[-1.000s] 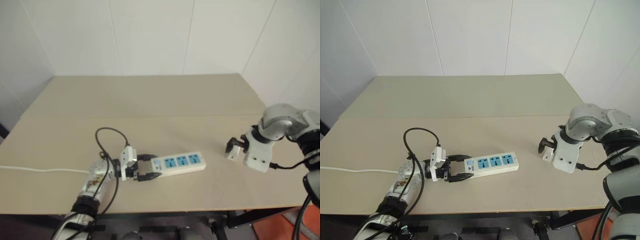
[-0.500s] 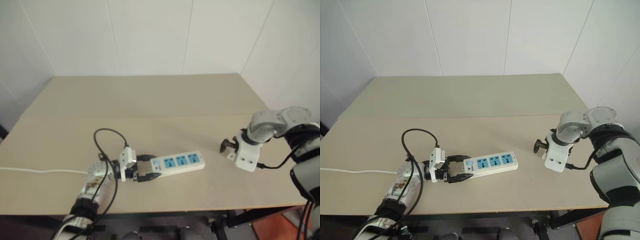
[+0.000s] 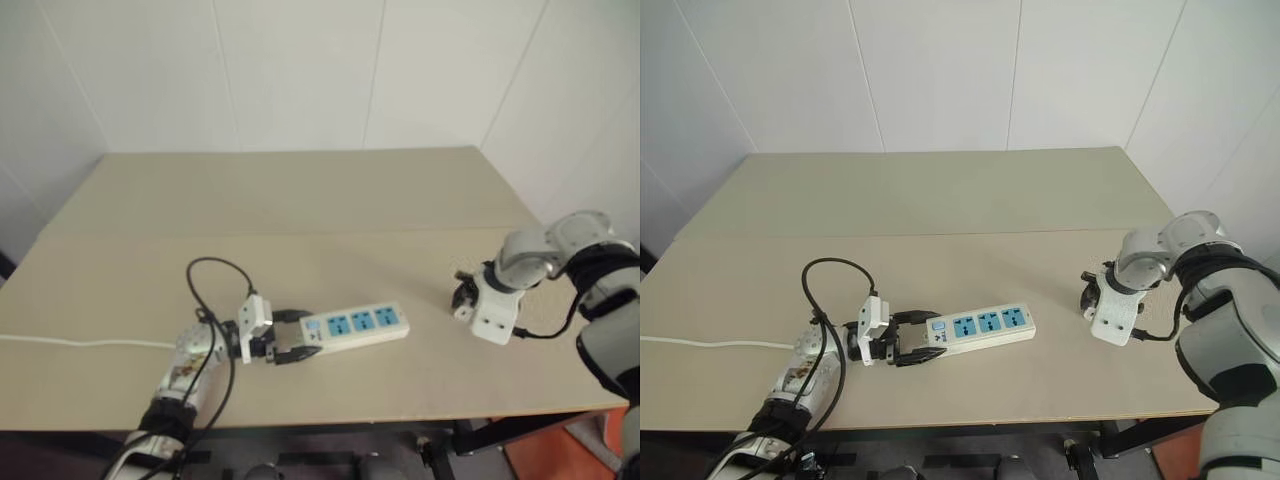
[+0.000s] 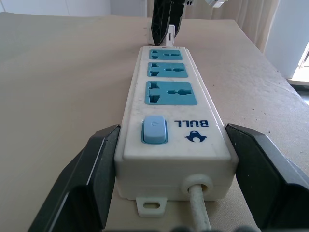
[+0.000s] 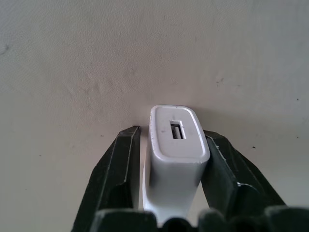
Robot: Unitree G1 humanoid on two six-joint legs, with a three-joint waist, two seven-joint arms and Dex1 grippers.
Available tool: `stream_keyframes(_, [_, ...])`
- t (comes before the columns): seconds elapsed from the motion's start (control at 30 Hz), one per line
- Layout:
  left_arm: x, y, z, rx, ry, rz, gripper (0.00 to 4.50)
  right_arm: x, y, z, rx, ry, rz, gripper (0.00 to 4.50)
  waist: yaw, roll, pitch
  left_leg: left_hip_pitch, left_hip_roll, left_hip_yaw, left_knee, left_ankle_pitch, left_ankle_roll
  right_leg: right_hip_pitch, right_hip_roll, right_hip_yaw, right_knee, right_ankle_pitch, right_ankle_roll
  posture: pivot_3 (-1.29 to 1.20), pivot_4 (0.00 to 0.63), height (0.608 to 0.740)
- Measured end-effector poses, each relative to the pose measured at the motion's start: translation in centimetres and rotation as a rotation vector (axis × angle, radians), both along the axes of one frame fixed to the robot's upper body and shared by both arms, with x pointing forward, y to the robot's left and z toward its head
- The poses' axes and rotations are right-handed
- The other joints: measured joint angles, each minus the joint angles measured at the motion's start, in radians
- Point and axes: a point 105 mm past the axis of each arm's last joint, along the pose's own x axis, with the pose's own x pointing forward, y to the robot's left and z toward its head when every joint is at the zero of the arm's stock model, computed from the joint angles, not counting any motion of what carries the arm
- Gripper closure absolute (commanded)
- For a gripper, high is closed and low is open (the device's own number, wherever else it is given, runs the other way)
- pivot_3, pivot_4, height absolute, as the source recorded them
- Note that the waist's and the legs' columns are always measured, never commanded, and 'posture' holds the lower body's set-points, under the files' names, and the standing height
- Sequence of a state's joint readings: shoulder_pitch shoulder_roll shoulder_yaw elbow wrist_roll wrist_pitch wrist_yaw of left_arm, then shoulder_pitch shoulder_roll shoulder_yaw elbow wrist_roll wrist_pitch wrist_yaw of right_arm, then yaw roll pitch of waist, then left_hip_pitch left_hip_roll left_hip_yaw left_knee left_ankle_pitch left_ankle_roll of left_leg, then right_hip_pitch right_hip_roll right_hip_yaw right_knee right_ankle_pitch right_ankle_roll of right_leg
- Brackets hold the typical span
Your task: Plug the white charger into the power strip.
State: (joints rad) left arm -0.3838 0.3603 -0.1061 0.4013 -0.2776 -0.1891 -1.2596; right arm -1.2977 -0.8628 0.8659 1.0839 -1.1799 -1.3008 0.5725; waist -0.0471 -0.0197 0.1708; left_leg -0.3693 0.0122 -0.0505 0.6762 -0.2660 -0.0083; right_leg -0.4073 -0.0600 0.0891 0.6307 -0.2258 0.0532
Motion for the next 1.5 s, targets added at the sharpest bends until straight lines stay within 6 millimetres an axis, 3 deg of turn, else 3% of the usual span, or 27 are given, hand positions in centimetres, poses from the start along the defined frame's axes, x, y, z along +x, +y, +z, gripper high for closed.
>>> stream_keyframes(0.27, [-0.1,-0.1,-0.1,0.001,-0.004,-0.003,1.29,0.1,0.7,0.1,0.046,0.002,0.015,3.4,-0.001,0.0,0.0,0.0,0.0,0.0,0.0,0.0,0.0,0.0,0.0,0.0,0.0,0.0,0.0,0.0,0.15,0.74])
stream_keyframes(0.37, [-0.1,-0.1,-0.1,0.001,-0.003,-0.004,1.29,0.2,1.0,1.2,0.122,0.001,-0.045,3.4,-0.001,0.001,0.0,0.0,0.0,0.0,0.0,0.0,0.0,0.0,0.0,0.0,0.0,0.0,0.0,0.0,0.15,0.74])
stream_keyframes(0.47, [0.0,-0.1,-0.1,0.003,0.001,-0.007,1.29,1.2,2.6,3.9,0.346,-0.025,-0.187,3.4,-0.006,0.001,0.0,0.001,0.0,0.0,0.0,0.0,0.0,0.002,0.0,0.0,-0.001,0.0,0.0,0.0,0.15,0.74])
stream_keyframes(0.6, [0.1,-0.3,0.1,0.001,-0.001,-0.016,1.29,2.2,5.3,8.4,0.789,0.008,-0.363,3.4,-0.005,0.001,0.0,0.0,0.001,-0.004,0.0,0.0,0.0,0.004,0.0,-0.003,-0.001,0.0,0.0,0.0,0.15,0.74])
stream_keyframes(0.77, [0.2,-0.5,0.1,0.002,0.014,-0.037,1.29,-0.3,6.7,11.9,1.403,0.345,-0.556,3.4,0.014,0.002,0.0,-0.002,0.001,-0.005,0.001,0.0,0.0,0.001,0.0,-0.004,0.0,0.0,0.0,0.0,0.15,0.74])
stream_keyframes(0.87, [0.7,-0.2,0.1,0.008,0.025,-0.051,1.29,-1.8,6.5,13.1,1.661,0.537,-0.609,3.4,0.017,0.002,0.0,-0.001,0.001,-0.005,0.001,0.0,0.0,0.003,0.0,-0.004,0.0,0.001,-0.001,0.0,0.15,0.74])
stream_keyframes(1.07, [1.9,0.6,0.6,0.033,0.027,-0.08,1.29,-2.6,8.6,9.1,1.868,0.797,-0.716,3.4,0.001,0.001,-0.001,-0.001,0.001,-0.004,0.001,0.0,0.0,0.002,0.001,-0.003,0.001,0.001,-0.001,0.0,0.15,0.74])
stream_keyframes(1.2, [2.4,0.9,0.8,0.042,0.034,-0.116,1.29,-2.1,11.2,7.9,1.949,0.86,-0.7,3.4,0.0,0.001,-0.001,-0.003,0.001,-0.004,0.001,0.0,0.0,0.0,0.002,-0.004,0.001,0.001,-0.001,0.0,0.15,0.74])
stream_keyframes(1.37, [2.2,1.8,0.7,0.061,0.04,-0.165,1.29,-1.9,12.7,6.3,1.877,0.825,-0.674,3.4,0.005,0.001,-0.001,-0.004,0.001,-0.004,0.001,0.0,0.0,0.0,0.001,-0.004,0.0,0.001,0.0,0.0,0.15,0.74])
stream_keyframes(1.5, [2.3,2.2,0.6,0.073,0.032,-0.176,1.29,-3.0,14.3,5.1,1.777,0.877,-0.599,3.4,0.003,0.001,-0.001,-0.003,0.001,-0.004,0.001,0.0,0.0,0.0,0.002,-0.004,0.0,0.001,0.0,0.0,0.15,0.74])
